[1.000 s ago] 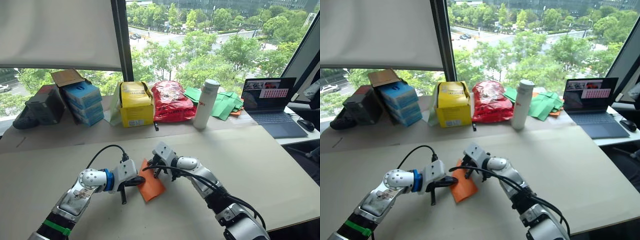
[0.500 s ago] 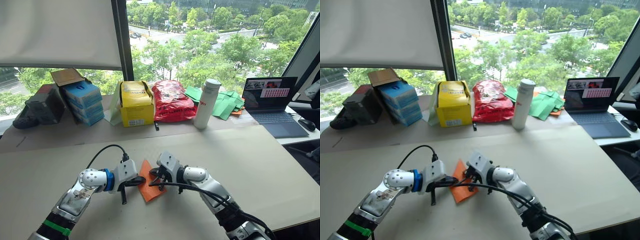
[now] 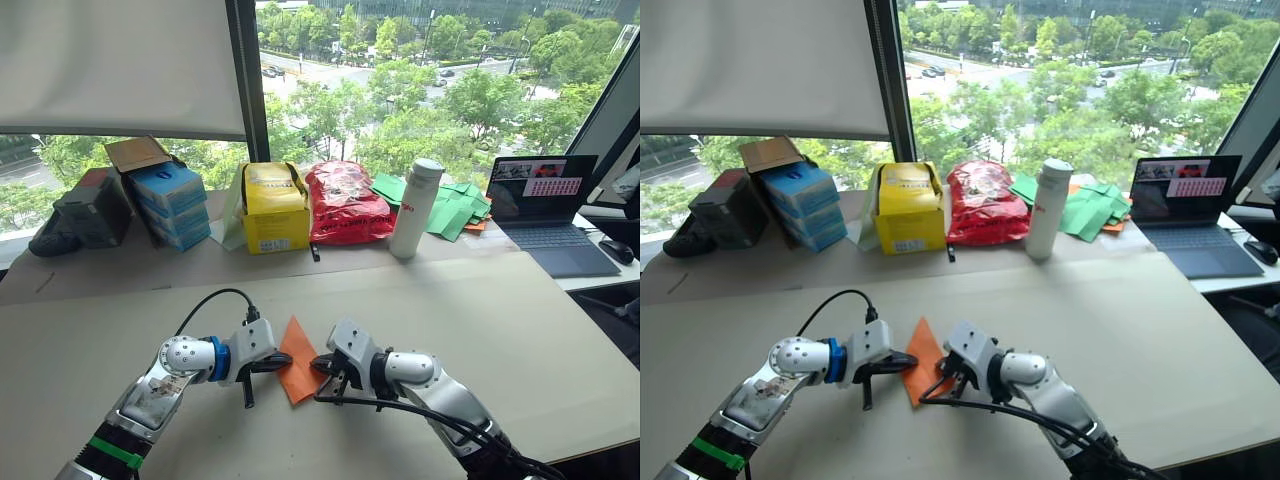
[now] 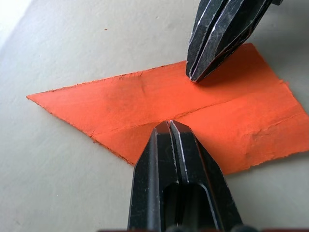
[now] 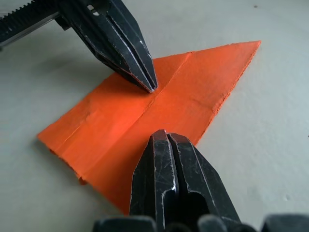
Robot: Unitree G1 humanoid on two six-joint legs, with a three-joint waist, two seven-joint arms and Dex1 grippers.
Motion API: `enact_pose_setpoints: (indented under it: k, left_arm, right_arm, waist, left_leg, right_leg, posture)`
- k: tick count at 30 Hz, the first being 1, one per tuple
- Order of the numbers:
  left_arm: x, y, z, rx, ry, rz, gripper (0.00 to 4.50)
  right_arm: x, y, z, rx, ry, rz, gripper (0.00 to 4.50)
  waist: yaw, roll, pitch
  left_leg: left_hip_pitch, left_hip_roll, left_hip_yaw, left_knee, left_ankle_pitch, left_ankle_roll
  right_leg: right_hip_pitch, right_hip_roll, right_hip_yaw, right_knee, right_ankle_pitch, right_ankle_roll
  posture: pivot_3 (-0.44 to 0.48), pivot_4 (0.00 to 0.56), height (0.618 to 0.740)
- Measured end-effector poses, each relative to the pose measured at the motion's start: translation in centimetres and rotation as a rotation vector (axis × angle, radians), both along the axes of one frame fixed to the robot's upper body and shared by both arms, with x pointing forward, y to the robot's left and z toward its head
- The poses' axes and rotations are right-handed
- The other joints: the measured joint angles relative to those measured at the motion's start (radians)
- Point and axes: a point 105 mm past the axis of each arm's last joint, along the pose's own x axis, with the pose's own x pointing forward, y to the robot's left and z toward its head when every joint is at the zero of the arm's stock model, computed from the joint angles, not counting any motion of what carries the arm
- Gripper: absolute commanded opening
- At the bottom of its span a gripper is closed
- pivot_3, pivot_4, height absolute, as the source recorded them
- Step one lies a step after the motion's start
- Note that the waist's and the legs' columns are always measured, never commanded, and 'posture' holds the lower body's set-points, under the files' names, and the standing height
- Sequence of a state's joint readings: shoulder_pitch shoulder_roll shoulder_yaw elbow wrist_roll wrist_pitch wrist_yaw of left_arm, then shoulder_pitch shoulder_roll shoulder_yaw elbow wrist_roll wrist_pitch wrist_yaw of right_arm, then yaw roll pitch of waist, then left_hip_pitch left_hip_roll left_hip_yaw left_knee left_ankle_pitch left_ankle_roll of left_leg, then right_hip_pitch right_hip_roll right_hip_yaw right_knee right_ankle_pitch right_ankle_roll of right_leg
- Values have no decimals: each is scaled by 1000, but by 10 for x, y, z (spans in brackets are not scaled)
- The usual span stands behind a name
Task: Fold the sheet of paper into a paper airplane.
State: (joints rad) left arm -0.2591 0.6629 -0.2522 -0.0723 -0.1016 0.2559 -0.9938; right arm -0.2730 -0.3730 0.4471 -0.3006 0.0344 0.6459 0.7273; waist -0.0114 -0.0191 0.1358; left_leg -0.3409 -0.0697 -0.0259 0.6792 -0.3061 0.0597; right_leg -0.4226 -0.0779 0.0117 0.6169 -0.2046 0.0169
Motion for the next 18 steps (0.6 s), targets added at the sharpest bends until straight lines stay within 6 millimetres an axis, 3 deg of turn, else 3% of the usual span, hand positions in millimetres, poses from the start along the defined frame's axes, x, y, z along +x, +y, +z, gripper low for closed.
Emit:
enact_pose_setpoints:
  k: [9,15,18]
  left_arm:
    - [0,-1,-1,0,-4,-8,12]
    - [2,0,0,-3,-7,-4,12]
    - [5,3,5,-28,0,12,12]
  right_arm:
    - [-15,-10,0,-55,35,28,0]
    - [-8,-7,6,-14,15,-8,0]
    - [-1,-8,22,76,-22,-49,0]
  waist:
    - [1,0,0]
    - [2,-1,0]
    - [2,0,1]
  left_leg:
    - [1,1,-1,0,-1,1]
    - [0,2,-1,0,0,0]
    - [-7,2,-1,0,1,-1]
  right_leg:
    - [1,0,0,-4,0,0]
    - [1,0,-1,-3,0,1]
    - [-4,0,-1,-2,1,1]
  posture:
    - [0,150,740]
    - [0,150,740]
    - [0,150,740]
